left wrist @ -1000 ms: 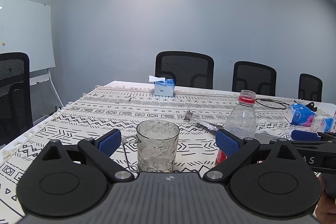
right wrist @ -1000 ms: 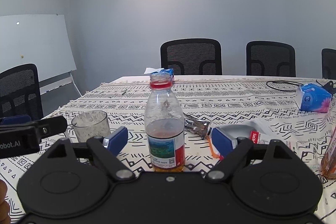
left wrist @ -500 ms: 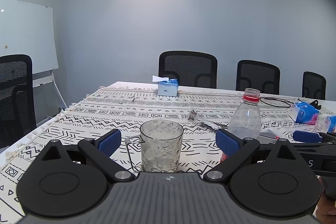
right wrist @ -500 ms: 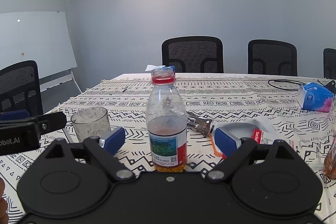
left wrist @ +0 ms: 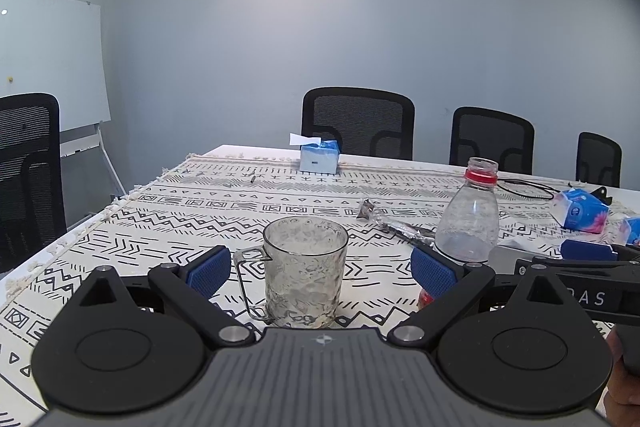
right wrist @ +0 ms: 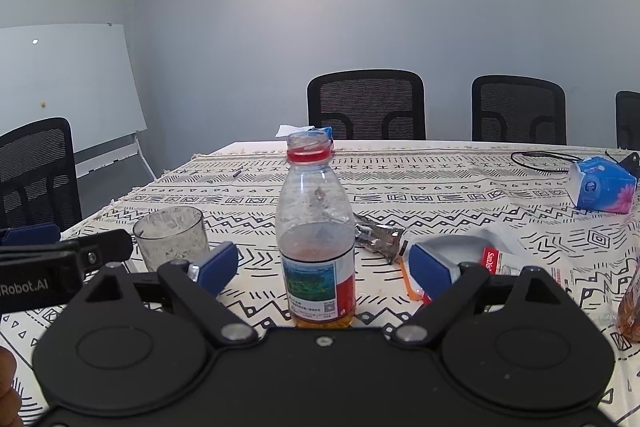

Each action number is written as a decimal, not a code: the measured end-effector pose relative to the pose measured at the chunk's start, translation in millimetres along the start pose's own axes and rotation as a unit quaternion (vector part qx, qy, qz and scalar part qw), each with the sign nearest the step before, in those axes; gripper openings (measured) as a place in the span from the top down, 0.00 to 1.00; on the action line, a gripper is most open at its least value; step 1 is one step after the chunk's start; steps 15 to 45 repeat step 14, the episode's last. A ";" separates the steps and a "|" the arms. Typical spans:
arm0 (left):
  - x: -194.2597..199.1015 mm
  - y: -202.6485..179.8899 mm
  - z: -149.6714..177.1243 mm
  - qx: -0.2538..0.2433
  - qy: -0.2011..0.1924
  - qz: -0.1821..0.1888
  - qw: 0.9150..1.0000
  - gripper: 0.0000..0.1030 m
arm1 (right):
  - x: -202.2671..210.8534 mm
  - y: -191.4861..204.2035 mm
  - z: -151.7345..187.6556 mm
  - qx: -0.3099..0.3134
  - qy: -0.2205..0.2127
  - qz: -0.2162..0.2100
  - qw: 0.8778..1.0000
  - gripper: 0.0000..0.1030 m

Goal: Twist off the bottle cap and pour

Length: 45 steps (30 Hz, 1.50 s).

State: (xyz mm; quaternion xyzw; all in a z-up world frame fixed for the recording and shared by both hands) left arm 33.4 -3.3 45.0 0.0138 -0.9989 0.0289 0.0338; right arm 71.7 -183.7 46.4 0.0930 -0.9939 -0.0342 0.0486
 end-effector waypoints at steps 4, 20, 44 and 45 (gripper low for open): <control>-0.6 0.1 0.0 -0.002 -0.001 -0.002 1.000 0.05 | -0.6 -1.0 0.6 -0.002 0.000 -0.002 1.000 0.09; 0.0 2.6 2.7 -0.003 0.000 -0.001 1.000 0.05 | -2.0 -0.1 4.0 -0.003 0.004 -0.002 1.000 0.09; 0.0 2.6 2.7 -0.003 0.000 -0.001 1.000 0.05 | -2.0 -0.1 4.0 -0.003 0.004 -0.002 1.000 0.09; 0.0 2.6 2.7 -0.003 0.000 -0.001 1.000 0.05 | -2.0 -0.1 4.0 -0.003 0.004 -0.002 1.000 0.09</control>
Point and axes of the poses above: each gripper's, at about its wrist camera, not at the fingertips, and x roughly against the way its jaws point, y to its left, z to its underside, the point moved 6 cm from there along -x, roughly the way its jaws point, and after that the axes turned 14 degrees about -y, right-handed, at the moved point
